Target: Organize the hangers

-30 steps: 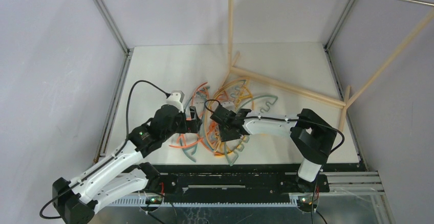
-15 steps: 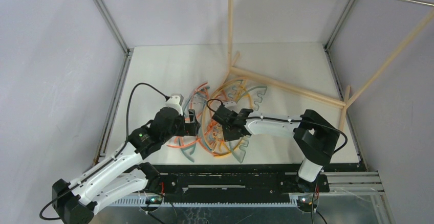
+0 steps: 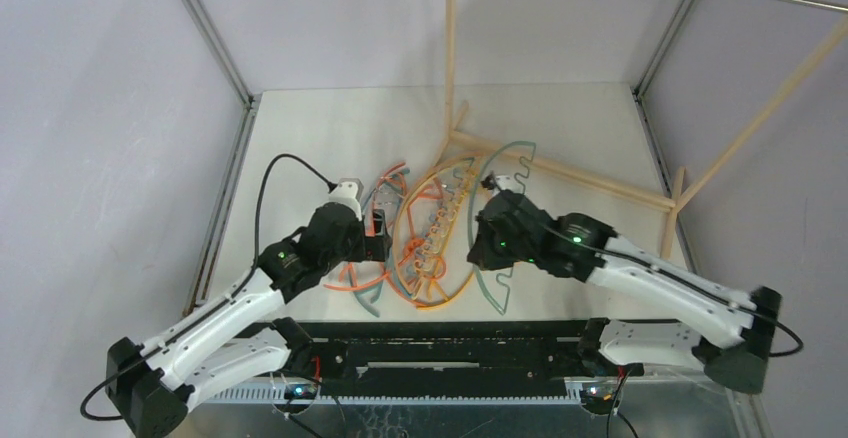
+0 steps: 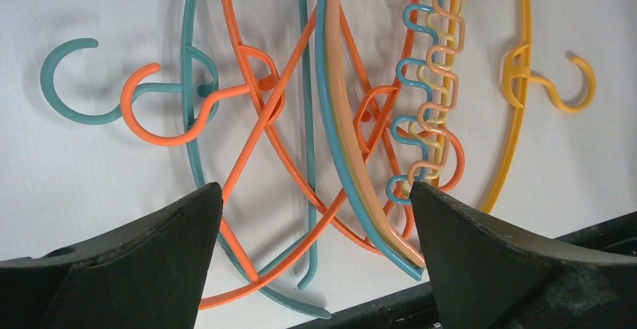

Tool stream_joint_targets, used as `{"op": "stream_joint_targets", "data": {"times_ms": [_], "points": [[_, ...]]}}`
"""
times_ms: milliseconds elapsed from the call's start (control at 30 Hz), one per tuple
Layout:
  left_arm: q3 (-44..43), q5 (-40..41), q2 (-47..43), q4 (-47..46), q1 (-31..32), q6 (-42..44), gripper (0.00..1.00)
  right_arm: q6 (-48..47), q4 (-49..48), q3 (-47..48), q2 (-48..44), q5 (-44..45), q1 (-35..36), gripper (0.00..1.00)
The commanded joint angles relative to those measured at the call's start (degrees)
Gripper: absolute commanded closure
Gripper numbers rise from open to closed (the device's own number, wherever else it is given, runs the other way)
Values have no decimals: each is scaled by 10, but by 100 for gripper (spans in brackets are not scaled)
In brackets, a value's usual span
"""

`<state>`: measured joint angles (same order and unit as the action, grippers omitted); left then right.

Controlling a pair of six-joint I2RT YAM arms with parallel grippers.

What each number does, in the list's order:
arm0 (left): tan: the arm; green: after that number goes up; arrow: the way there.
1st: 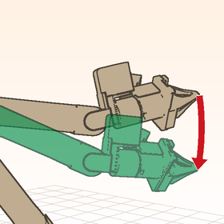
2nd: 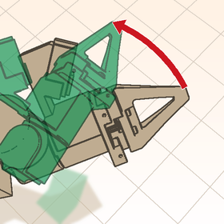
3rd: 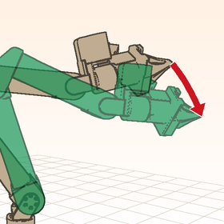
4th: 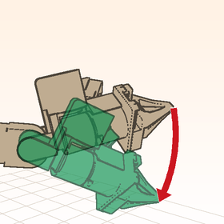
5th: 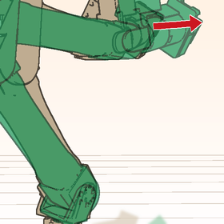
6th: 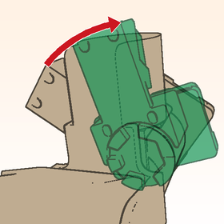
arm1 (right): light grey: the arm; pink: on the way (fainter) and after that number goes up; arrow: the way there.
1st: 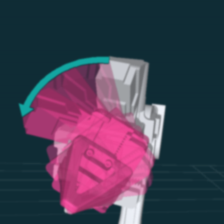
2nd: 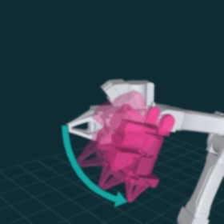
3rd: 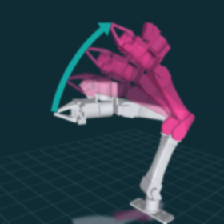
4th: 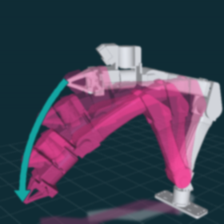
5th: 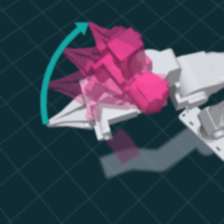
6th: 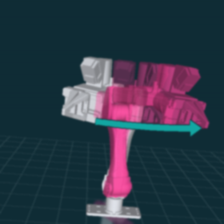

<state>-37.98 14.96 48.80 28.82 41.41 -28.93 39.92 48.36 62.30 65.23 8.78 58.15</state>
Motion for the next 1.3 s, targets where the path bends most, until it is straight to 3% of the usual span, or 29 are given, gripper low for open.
{"op": "stream_joint_targets", "data": {"times_ms": [0, 167, 300, 467, 700, 933, 1267], "points": [[-42, 2, 28, -41, 3, 13, 0, 18, 35, 19, -99, 14, -28, 100], [-82, -14, 85, -67, 3, 23, 0, 11, 11, 38, -212, 19, -133, 100], [-139, -29, 143, -70, 3, 43, 0, -52, -29, 88, -234, -26, -241, 100], [-209, -44, 206, -65, 4, 75, 0, -118, -108, 140, -222, -48, -343, 100], [-252, -50, 252, -69, 3, 101, 0, -88, -224, 180, -128, -160, -473, 100], [-233, -55, 249, -83, 3, 107, 0, -92, -283, 223, -34, -189, -519, 100], [-222, -41, 254, -84, 3, 117, 0, -86, -305, 238, -5, -225, -546, 100]]}}
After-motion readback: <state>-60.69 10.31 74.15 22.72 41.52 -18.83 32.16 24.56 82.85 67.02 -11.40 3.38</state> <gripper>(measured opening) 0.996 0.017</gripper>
